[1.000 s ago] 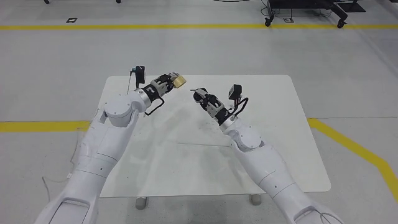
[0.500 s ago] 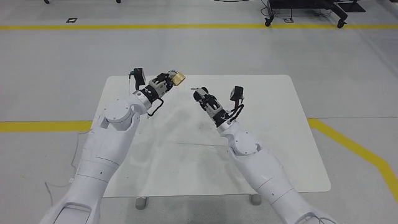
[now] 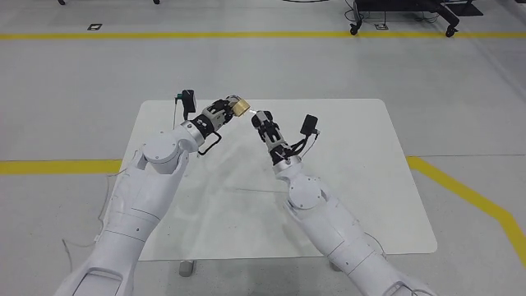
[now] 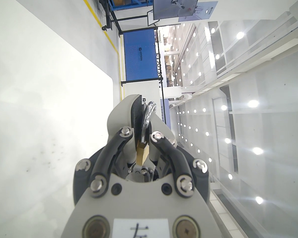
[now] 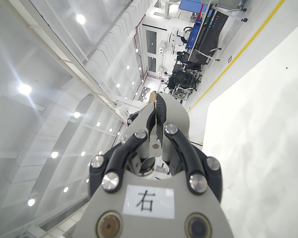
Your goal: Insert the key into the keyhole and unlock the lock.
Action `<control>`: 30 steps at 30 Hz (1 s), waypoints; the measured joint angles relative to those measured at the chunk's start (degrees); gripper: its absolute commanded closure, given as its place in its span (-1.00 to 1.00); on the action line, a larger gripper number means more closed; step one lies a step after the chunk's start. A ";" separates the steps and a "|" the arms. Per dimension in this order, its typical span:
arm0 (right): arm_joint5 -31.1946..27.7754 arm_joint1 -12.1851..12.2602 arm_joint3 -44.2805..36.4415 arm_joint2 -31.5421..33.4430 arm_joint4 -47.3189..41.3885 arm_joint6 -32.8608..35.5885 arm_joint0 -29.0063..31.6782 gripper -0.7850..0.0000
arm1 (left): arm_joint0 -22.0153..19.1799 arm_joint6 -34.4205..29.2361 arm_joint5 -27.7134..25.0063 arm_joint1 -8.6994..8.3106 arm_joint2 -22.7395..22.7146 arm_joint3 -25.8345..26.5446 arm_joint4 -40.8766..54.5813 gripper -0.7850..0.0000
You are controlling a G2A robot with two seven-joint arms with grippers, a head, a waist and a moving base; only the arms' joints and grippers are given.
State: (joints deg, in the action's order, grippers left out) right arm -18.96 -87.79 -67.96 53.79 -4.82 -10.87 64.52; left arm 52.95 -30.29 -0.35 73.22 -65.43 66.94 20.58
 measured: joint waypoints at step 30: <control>-0.34 -2.48 1.36 -0.40 3.36 -1.63 0.06 1.00 | 0.82 1.06 0.82 0.38 -0.74 0.84 -1.39 1.00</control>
State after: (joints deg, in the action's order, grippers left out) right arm -19.30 -90.26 -66.60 53.39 -1.46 -12.51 64.59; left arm 53.77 -29.23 0.47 73.59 -66.18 67.77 19.19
